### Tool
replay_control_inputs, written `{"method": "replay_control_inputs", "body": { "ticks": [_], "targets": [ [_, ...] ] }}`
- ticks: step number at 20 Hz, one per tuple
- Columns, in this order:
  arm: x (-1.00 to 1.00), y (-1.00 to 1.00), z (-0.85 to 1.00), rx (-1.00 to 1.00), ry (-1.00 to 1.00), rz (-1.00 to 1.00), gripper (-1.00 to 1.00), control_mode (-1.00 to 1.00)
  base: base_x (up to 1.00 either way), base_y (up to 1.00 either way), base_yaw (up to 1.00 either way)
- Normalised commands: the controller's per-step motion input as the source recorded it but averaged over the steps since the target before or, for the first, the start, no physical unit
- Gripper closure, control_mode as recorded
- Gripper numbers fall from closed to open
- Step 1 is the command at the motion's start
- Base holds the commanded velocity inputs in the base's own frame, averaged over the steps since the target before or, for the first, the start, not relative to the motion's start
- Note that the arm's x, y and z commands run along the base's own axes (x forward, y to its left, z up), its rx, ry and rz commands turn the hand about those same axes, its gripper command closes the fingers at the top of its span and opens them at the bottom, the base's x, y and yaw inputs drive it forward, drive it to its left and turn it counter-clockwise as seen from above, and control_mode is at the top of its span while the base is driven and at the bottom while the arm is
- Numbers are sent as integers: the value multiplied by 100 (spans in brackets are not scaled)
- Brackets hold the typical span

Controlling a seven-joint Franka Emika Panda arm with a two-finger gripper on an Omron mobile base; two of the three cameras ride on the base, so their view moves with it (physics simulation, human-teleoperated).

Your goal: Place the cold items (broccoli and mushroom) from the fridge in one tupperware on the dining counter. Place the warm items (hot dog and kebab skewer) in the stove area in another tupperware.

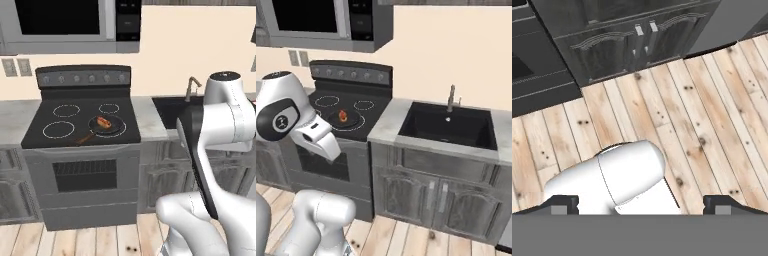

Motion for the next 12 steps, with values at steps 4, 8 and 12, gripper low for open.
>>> {"method": "replay_control_inputs", "body": {
  "ticks": [4,8,12],
  "targets": [
    [0,0,0,0,0,0,-100,100,74,55,4],
    [0,0,0,0,0,0,-100,100,73,6,33],
    [0,0,0,0,0,0,-100,100,80,1,36]
  ]
}}
